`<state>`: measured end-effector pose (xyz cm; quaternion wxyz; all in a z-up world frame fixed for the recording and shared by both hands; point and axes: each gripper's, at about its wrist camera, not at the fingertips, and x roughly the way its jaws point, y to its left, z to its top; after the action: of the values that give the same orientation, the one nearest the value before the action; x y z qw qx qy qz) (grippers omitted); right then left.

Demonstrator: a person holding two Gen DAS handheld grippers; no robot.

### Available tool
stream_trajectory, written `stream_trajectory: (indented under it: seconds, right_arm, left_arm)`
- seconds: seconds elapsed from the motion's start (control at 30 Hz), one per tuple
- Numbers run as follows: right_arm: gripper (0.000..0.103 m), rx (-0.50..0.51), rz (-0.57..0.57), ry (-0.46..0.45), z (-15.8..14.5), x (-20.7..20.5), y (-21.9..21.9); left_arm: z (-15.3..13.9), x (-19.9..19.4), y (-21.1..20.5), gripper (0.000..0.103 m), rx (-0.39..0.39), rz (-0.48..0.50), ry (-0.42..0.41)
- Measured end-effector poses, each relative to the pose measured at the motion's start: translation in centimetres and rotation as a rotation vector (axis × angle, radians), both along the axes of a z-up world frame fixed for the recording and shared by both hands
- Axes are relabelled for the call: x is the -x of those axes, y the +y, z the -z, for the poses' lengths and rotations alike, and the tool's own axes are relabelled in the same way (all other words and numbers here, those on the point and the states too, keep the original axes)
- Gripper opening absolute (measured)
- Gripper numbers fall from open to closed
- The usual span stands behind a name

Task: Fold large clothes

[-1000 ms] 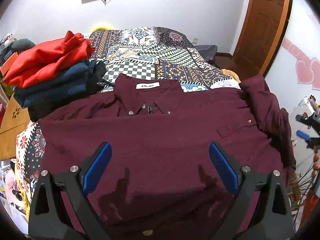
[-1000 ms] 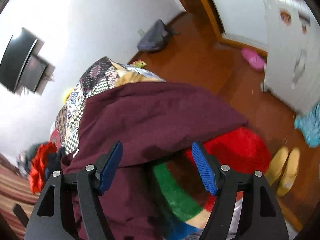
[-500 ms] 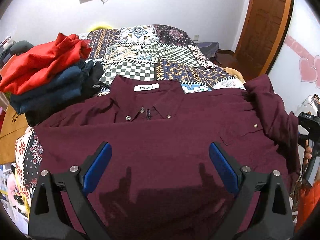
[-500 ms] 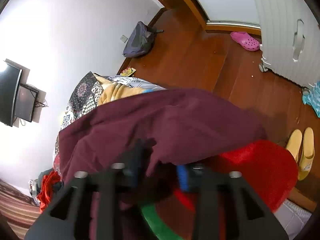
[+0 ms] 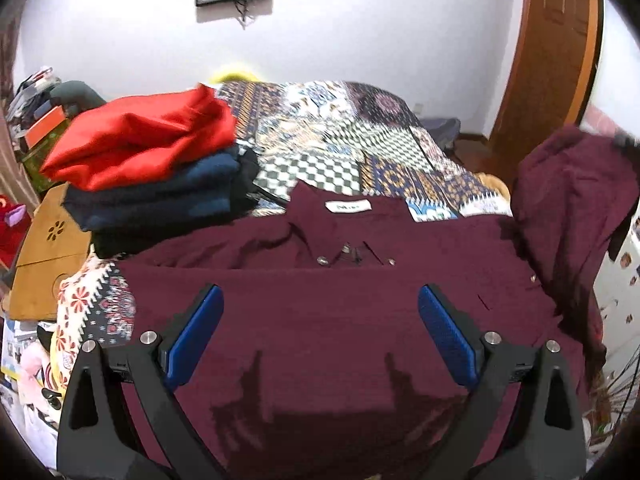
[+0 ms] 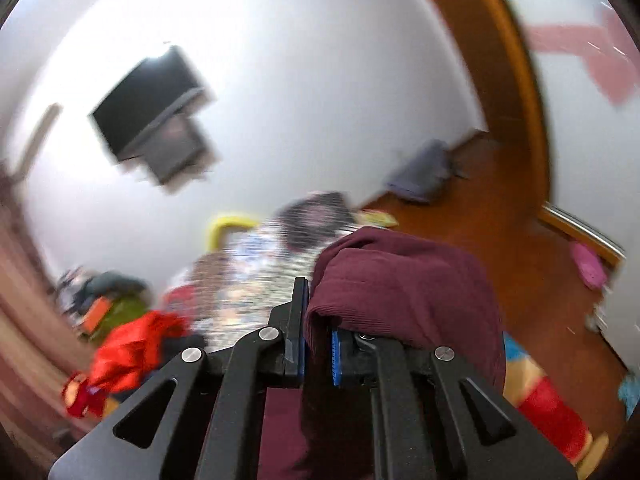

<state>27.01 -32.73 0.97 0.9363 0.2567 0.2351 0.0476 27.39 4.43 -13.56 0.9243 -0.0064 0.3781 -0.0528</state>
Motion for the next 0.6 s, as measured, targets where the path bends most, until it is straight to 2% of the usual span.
stream_trajectory:
  seconds: [0.13, 0.27, 0.33, 0.43, 0.47, 0.53, 0.6]
  right_arm:
    - [0.008, 0.019, -0.155, -0.045, -2.2, -0.6, 6.7]
    - [0.008, 0.070, -0.343, 0.001, -1.0, -1.4, 15.0]
    - [0.008, 0.099, -0.431, 0.060, 1.0, -2.1, 18.6]
    - [0.008, 0.173, -0.571, 0.216, 6.1, -3.2, 24.2]
    - [0.008, 0.187, -0.598, 0.255, 7.3, -3.4, 24.9]
    - [0.008, 0.227, -0.681, 0.393, 11.5, -3.4, 27.0]
    - [0.012, 0.253, -0.720, 0.483, 14.1, -3.4, 27.6]
  left_arm:
    - [-0.9, 1.3, 2.6, 0.098, 0.018, -0.037, -0.038]
    - [-1.7, 3.0, 5.8, 0.098, 0.021, -0.080, -0.073]
    - [-1.8, 3.9, 7.5, 0.099, 0.026, -0.105, -0.081]
    - [-1.4, 5.0, 10.1, 0.100, 0.038, -0.150, -0.072]
    - [-1.1, 5.2, 10.7, 0.100, 0.041, -0.163, -0.065]
    - [-0.5, 5.7, 11.7, 0.100, 0.046, -0.183, -0.049]
    - [-0.1, 6.1, 12.1, 0.100, 0.045, -0.190, -0.039]
